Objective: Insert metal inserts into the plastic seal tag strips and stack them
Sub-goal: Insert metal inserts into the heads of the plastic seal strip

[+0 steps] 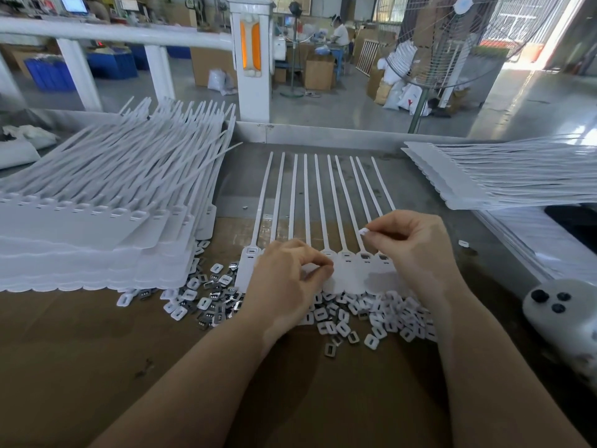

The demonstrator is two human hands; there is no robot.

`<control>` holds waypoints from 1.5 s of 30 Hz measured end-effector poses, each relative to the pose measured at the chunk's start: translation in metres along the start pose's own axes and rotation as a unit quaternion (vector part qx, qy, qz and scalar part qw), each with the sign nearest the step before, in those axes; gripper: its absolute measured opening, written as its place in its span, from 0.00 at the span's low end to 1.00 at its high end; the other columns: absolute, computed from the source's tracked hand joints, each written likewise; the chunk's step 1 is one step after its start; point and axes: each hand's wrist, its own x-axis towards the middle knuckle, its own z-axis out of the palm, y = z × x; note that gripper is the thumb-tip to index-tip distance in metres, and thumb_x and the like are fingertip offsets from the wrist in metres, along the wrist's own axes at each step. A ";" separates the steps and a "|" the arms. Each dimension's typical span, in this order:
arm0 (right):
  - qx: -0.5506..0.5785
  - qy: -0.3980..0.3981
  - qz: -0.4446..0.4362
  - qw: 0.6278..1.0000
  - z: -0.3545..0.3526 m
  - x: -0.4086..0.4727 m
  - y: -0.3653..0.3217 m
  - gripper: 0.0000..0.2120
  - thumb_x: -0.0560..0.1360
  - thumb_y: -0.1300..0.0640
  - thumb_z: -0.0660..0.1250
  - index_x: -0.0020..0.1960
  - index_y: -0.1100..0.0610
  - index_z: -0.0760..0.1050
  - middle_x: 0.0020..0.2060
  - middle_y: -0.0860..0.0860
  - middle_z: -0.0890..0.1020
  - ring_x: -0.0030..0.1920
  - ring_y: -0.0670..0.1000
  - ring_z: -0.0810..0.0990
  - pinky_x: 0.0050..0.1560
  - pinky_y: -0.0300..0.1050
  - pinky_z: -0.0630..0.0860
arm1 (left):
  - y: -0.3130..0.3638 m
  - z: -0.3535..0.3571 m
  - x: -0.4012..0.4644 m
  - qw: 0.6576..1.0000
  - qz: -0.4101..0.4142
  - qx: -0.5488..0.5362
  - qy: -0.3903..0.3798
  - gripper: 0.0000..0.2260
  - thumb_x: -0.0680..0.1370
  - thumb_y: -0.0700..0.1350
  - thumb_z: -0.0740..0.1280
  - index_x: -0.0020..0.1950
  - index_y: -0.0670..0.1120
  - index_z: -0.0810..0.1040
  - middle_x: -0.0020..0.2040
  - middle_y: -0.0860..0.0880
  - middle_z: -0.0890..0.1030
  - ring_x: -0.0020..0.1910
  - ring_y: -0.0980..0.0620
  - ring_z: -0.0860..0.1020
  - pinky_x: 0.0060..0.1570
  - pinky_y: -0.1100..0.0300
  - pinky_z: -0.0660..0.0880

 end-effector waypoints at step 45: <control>-0.177 -0.088 0.050 0.979 -0.001 0.004 0.013 0.06 0.73 0.62 0.68 0.44 0.52 0.81 0.37 0.41 0.79 0.41 0.39 0.77 0.39 0.27 0.68 | -0.004 0.003 -0.001 0.999 -0.001 0.042 -0.027 0.06 0.75 0.51 0.67 0.51 0.55 0.80 0.47 0.61 0.72 0.56 0.57 0.67 0.62 0.51 0.66</control>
